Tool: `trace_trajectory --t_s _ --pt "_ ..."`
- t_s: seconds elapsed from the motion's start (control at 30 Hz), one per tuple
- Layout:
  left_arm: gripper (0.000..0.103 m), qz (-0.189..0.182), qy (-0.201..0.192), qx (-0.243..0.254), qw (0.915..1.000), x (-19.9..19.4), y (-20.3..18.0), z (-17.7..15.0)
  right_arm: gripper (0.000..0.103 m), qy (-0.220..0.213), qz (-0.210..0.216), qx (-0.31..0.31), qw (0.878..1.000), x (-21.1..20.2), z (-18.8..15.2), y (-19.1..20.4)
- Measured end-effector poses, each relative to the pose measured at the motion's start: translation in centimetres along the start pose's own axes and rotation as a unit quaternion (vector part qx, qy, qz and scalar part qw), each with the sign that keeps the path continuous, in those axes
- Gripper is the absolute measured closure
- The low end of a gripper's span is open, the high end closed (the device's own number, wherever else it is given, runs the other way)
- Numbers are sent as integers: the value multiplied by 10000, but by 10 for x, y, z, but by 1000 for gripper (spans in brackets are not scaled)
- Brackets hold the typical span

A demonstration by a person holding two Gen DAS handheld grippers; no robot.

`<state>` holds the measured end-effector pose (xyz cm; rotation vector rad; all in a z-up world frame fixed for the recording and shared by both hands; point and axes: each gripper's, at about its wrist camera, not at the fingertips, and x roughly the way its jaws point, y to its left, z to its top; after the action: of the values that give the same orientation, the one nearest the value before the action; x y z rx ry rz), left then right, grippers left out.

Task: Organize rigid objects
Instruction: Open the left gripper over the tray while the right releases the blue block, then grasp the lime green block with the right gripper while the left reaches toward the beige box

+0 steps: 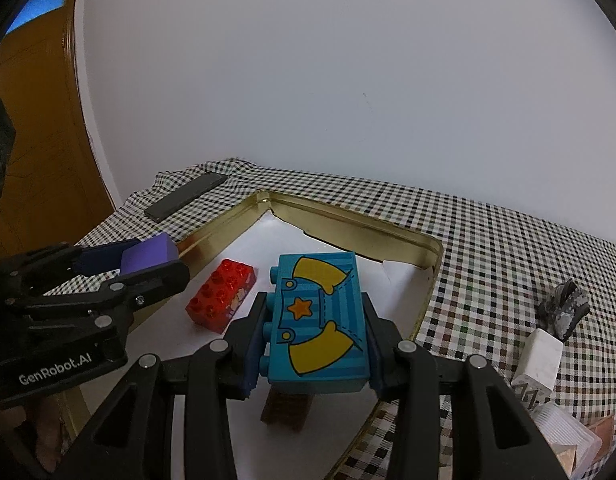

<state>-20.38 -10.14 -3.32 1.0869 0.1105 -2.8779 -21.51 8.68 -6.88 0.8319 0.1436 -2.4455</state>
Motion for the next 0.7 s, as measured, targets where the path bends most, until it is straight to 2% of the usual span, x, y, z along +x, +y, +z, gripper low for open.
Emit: trace_trajectory --t_s 0.3,0.37,0.43,0.5,0.6,0.7 --pt "48 14 78 27 10000 4 -2 1 58 52 -56 37 10000 5 -2 -3" --pt "38 11 38 27 10000 2 -2 1 57 54 -34 32 10000 3 -2 -3" --pt "30 72 -39 5 10000 -1 -1 0 46 22 -55 44 10000 0 -2 -3" --pt "25 108 -115 -52 9999 -6 1 0 41 -8 -92 127 9999 -4 -2 -6" --pt "17 65 -237 -186 9995 -15 4 -2 41 -74 -27 250 9997 -15 -4 -10" --pt "8 215 -503 -256 9982 -27 3 -7 39 -222 -78 282 9993 -35 -11 -16"
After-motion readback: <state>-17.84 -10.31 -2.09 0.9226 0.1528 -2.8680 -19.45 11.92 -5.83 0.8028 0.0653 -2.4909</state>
